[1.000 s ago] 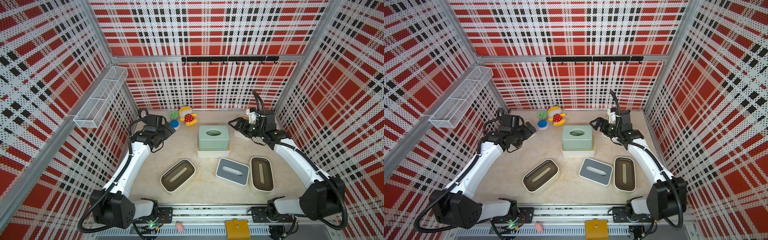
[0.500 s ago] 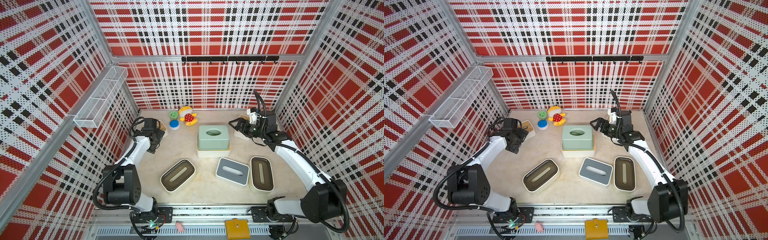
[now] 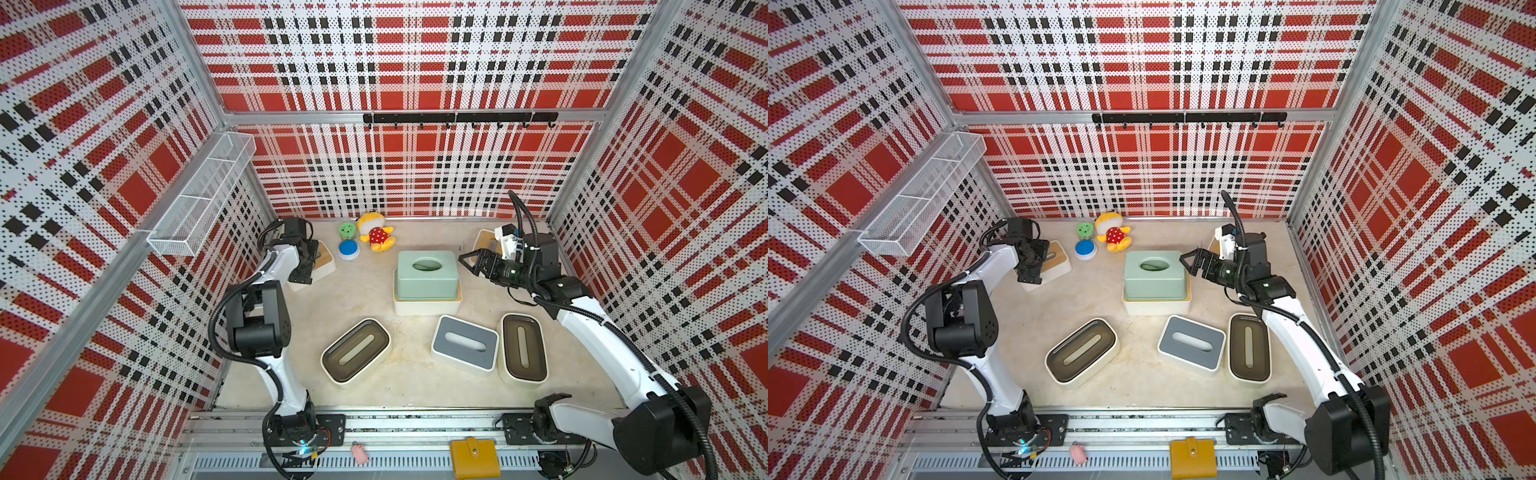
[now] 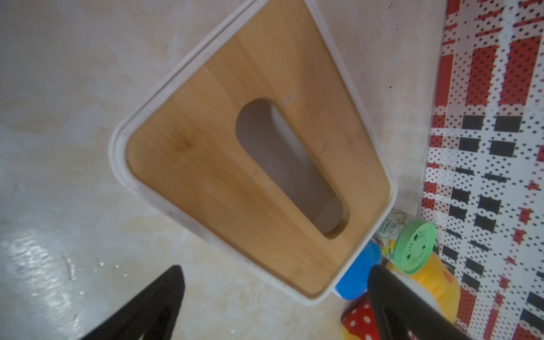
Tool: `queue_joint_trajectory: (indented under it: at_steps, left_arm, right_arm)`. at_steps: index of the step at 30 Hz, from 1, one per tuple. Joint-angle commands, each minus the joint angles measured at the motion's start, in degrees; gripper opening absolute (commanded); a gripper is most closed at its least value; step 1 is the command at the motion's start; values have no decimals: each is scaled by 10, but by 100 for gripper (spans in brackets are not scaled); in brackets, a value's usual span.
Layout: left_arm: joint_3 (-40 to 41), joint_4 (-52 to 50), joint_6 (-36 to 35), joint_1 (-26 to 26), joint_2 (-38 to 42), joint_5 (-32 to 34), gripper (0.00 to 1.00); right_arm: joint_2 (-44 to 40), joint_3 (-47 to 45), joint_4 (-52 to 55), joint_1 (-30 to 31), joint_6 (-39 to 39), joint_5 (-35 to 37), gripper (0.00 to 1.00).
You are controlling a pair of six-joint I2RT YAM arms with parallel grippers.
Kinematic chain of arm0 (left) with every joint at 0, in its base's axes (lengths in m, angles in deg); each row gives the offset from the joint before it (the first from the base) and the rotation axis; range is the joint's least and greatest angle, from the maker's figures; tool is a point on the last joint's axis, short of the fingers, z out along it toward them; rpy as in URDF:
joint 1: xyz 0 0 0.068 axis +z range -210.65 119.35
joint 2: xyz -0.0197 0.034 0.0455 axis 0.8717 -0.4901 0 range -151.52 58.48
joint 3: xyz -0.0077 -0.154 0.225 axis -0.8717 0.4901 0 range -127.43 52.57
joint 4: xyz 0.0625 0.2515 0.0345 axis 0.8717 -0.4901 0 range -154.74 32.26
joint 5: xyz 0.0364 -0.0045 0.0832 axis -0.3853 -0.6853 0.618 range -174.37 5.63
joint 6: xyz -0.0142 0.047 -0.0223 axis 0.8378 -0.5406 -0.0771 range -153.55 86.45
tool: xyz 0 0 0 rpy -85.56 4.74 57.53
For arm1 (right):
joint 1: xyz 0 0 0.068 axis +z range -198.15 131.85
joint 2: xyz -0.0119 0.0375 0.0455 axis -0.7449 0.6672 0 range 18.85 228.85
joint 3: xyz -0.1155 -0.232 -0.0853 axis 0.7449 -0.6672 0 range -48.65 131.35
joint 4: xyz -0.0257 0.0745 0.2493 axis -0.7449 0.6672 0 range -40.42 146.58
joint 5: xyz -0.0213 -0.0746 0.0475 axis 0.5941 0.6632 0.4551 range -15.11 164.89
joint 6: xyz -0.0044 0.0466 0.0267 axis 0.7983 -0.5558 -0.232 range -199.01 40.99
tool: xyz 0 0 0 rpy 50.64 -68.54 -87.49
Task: Stack the tissue boxes
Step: Move the tissue box to the center of the board.
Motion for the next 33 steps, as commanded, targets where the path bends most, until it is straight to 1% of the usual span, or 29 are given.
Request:
queue_joint_trajectory:
  at_steps: [1,4,9,12,16,22,26,29,33]
  left_arm:
    - [-33,-30,51,2,-27,-7,100]
    - [-42,-22,74,3,-44,-12,98]
    - [-64,-54,99,5,-67,-6,95]
    - [-66,-55,114,8,-73,-6,93]
    - [-79,-57,120,13,-84,-3,89]
    - [-100,-68,123,17,-106,-17,85]
    - [-103,-71,122,18,-118,-31,78]
    - [-99,-69,125,18,-119,-32,78]
    - [-100,-72,120,19,-123,-37,75]
  right_arm:
    - [-23,-12,10,2,20,18,100]
    - [-32,-17,15,2,22,23,99]
    - [-32,-20,16,3,20,23,99]
    - [-31,-20,17,3,19,24,100]
    - [-33,-20,17,4,19,22,100]
    - [-37,-24,20,4,21,25,100]
    - [-40,-27,23,4,20,26,100]
    - [-43,-29,22,4,21,28,100]
    - [-44,-31,22,4,19,29,100]
